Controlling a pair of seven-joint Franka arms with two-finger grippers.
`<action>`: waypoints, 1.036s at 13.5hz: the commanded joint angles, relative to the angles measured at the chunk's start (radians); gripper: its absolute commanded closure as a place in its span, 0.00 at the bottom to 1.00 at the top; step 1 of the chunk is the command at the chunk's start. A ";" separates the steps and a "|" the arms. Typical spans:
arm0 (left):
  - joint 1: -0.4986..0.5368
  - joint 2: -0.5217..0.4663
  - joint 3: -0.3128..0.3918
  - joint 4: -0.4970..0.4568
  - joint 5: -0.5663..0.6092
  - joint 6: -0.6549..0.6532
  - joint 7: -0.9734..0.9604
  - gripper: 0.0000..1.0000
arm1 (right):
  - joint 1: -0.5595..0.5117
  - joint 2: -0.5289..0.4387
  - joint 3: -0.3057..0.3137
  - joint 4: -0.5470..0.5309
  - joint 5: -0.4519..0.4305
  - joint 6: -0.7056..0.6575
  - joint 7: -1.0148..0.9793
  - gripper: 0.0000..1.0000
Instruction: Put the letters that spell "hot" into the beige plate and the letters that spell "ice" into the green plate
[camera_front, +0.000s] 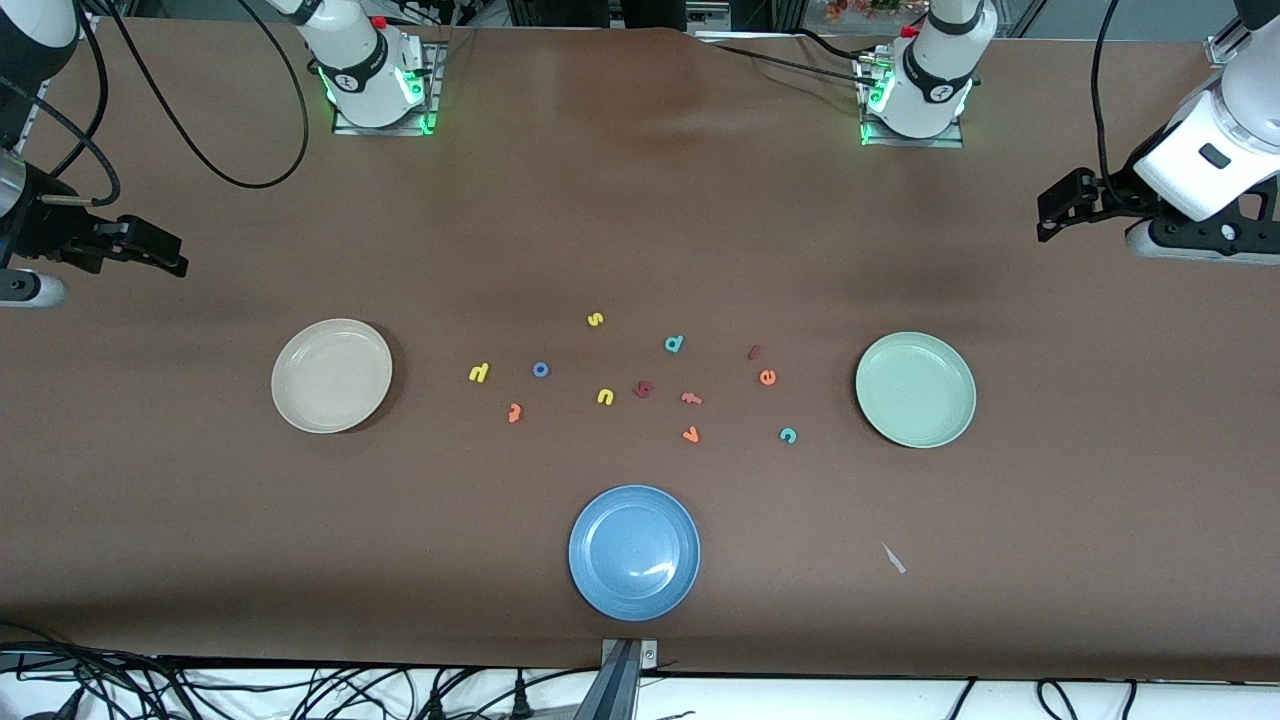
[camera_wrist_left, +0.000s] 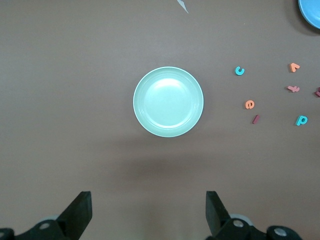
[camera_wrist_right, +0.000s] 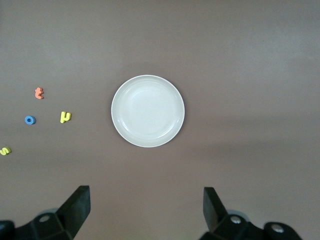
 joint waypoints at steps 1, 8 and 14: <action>0.006 -0.005 -0.002 0.010 -0.016 -0.015 0.025 0.00 | -0.003 -0.011 0.004 -0.001 0.003 -0.008 0.003 0.00; 0.004 0.022 -0.001 0.029 -0.019 -0.015 0.023 0.00 | -0.003 -0.010 0.004 -0.001 0.004 0.001 0.004 0.00; -0.002 0.056 -0.002 0.035 -0.019 -0.015 0.023 0.00 | 0.033 0.087 0.012 0.000 0.046 0.095 -0.011 0.00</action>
